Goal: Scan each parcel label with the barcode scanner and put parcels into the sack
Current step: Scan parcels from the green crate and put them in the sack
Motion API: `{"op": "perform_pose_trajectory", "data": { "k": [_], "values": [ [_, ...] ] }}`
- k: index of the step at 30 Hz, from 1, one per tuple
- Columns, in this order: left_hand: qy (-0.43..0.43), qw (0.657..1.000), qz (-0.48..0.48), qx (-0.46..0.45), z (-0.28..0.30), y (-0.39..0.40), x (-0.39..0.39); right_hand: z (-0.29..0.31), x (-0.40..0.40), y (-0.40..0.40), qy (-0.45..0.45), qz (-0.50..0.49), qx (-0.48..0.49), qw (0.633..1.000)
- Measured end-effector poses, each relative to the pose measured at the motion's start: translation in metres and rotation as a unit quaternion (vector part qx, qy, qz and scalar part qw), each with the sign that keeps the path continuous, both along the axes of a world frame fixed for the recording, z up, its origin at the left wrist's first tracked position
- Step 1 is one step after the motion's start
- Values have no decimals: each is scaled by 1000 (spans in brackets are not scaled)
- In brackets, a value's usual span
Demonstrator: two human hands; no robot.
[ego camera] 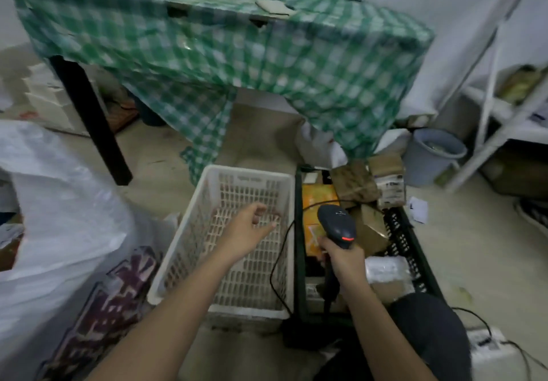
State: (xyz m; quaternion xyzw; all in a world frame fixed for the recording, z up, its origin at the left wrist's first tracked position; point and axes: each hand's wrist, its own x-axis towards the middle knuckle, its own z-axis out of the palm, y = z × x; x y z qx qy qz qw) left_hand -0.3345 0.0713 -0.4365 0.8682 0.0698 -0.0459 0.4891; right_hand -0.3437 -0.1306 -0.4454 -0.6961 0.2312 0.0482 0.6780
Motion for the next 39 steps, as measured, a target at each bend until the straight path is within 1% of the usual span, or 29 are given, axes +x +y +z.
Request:
{"op": "perform_pose_trajectory", "data": {
  "k": [4,6,9,11,13,17,20,23,26,31,35,39],
  "values": [
    [63,998,-31,1,-33,-61,34,-18,19,-46,24,-72,25,997],
    [86,996,-32,-6,-49,-84,51,-29,33,-56,17,-101,31,994],
    [96,995,-15,12,-73,-111,74,-43,56,-59,-4,-139,52,989],
    [102,994,13,46,-88,-125,87,-52,71,-58,-3,-139,67,988],
    [116,991,40,58,-97,-136,94,-60,82,-57,10,-122,75,990],
    [139,988,64,-10,-108,-144,97,-79,92,-61,18,-126,71,989],
    [152,984,79,-45,-108,-141,96,-88,92,-68,27,-116,91,989],
    [168,978,91,-80,-103,-139,97,-86,91,-70,16,-78,104,991],
    [197,967,126,-100,-99,-139,101,-84,86,-69,12,-47,128,991],
    [196,967,145,-74,-90,-144,97,-79,75,-74,13,-39,159,986],
    [193,965,152,-91,-79,-132,84,-77,64,-73,-12,-29,130,991],
    [192,967,139,-89,-63,-103,64,-74,49,-65,-5,-28,134,991]
  ]
}}
